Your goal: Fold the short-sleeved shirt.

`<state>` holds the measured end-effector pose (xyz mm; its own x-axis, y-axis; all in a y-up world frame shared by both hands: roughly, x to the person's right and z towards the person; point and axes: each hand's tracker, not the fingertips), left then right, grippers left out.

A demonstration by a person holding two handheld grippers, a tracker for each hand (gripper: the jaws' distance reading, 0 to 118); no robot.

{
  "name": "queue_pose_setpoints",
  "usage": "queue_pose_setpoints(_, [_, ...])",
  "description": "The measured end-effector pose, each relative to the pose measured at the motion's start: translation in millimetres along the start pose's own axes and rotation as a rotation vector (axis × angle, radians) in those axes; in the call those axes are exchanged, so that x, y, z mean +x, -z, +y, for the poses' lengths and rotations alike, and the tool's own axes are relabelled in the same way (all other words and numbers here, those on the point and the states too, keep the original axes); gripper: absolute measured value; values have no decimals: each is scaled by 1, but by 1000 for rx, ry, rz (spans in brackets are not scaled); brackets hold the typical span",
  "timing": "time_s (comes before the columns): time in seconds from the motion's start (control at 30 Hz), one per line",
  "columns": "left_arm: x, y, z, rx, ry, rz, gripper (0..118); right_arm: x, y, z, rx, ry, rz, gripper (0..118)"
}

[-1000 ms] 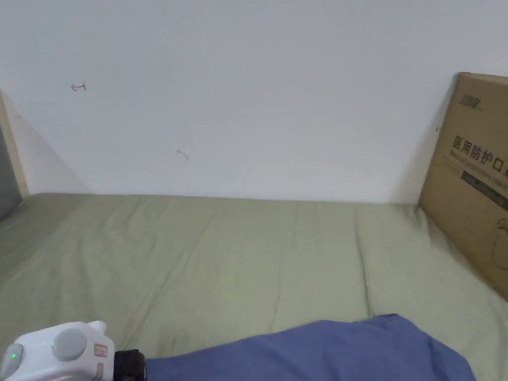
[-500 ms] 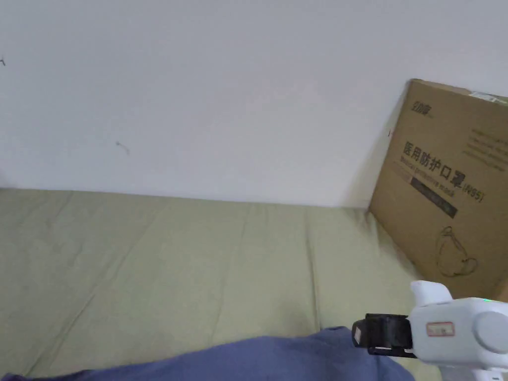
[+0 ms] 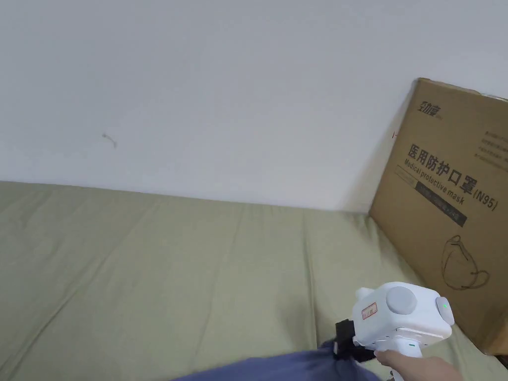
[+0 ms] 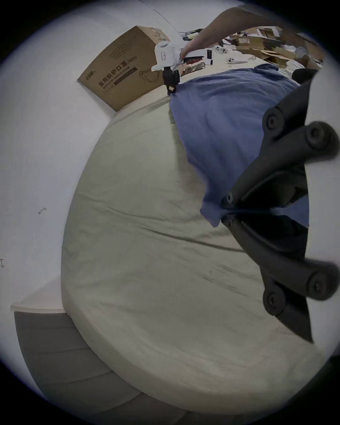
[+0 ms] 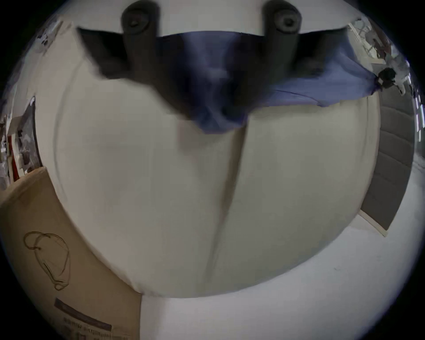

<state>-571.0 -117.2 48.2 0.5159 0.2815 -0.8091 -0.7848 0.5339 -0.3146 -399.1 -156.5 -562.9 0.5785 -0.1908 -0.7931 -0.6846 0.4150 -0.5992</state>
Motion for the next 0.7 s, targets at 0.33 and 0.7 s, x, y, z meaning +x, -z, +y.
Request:
queue_pose_setpoints(0.33, [14,-63,8,132,-6,3,3,-16,-152,-38,292,-106,64,1])
queue_pose_setpoints(0.7, [66,-231,38,420,147,-40,3,-14,-384,-99,574,-68,99,1])
